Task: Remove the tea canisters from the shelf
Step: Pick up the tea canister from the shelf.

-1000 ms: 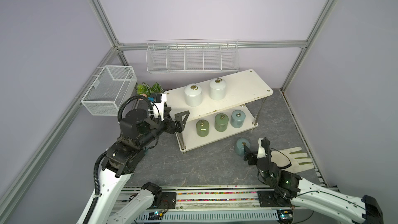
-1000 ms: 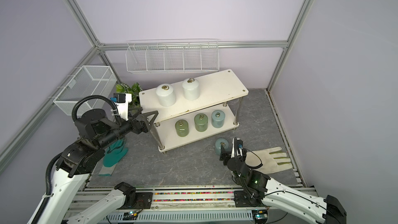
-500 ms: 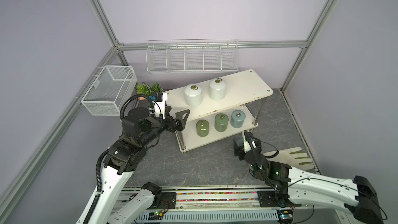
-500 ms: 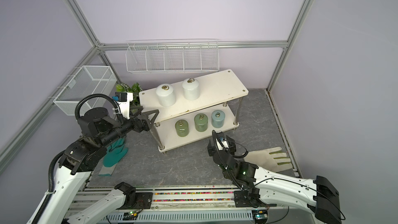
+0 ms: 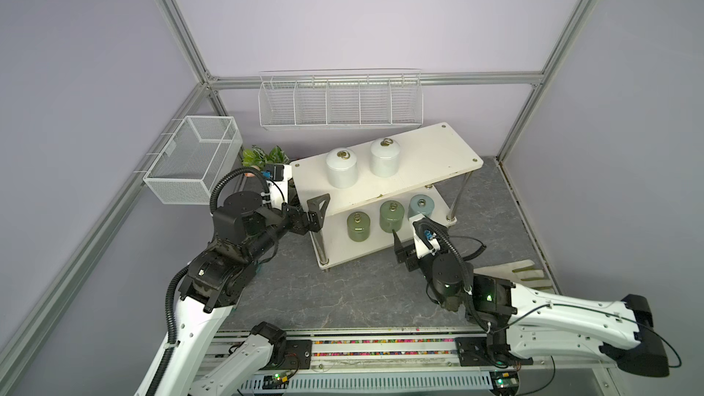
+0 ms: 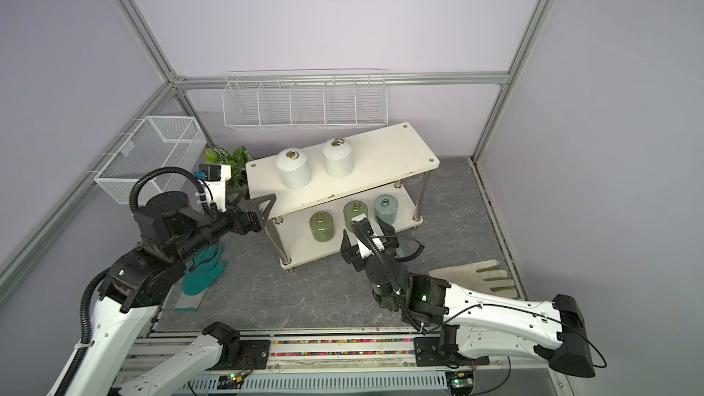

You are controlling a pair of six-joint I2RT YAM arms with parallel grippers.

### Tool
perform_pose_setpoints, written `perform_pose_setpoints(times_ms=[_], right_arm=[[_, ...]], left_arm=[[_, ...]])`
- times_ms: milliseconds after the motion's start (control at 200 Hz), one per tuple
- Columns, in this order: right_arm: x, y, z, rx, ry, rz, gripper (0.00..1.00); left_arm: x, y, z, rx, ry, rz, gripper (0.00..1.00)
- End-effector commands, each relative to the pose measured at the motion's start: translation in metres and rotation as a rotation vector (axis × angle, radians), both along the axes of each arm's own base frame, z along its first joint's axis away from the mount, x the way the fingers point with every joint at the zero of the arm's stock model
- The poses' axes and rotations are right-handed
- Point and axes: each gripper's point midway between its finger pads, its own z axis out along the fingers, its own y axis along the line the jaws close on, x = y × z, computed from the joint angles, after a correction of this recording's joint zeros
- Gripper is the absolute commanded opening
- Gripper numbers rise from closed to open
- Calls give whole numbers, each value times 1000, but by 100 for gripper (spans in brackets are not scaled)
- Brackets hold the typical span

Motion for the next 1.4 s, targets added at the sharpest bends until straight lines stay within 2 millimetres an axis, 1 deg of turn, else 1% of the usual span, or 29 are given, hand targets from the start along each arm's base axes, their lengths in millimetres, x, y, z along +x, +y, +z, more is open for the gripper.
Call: perform_pose_setpoints(times_ms=[0, 25, 70, 80, 115, 360, 415, 525, 650, 775, 970, 1194, 1394], right_arm=[[-2, -1, 36, 43, -64, 5, 89], [-2, -1, 42, 50, -71, 12, 89], [-2, 1, 45, 40, -86, 12, 89], [-2, 1, 55, 57, -97, 14, 89], [-2, 3, 64, 63, -110, 23, 89], [1, 22, 107, 54, -227, 53, 89], [6, 24, 115, 61, -249, 58, 89], [22, 24, 123, 91, -260, 81, 89], [39, 20, 128, 127, -264, 94, 89], [50, 25, 128, 134, -262, 112, 89], [66, 37, 120, 148, -216, 162, 89], [89, 46, 108, 168, -175, 185, 89], [105, 53, 107, 182, -160, 191, 89]], left_arm=[[-8, 5, 16, 6, -48, 2, 100], [-8, 5, 15, 5, -48, 0, 100], [-8, 3, 14, 5, -46, -5, 100], [-8, 3, 14, 2, -45, -8, 100], [-8, 2, 14, -3, -46, -12, 100], [-10, -1, 13, -20, -53, -29, 100], [-10, -2, 14, -21, -55, -36, 100], [-12, -2, 16, -25, -61, -39, 100], [-13, 0, 16, -27, -67, -36, 100], [-12, 0, 15, -23, -67, -30, 100], [-10, -1, 13, -24, -64, -30, 100], [-9, -1, 12, -18, -61, -29, 100], [-8, -1, 13, -12, -64, -27, 100]])
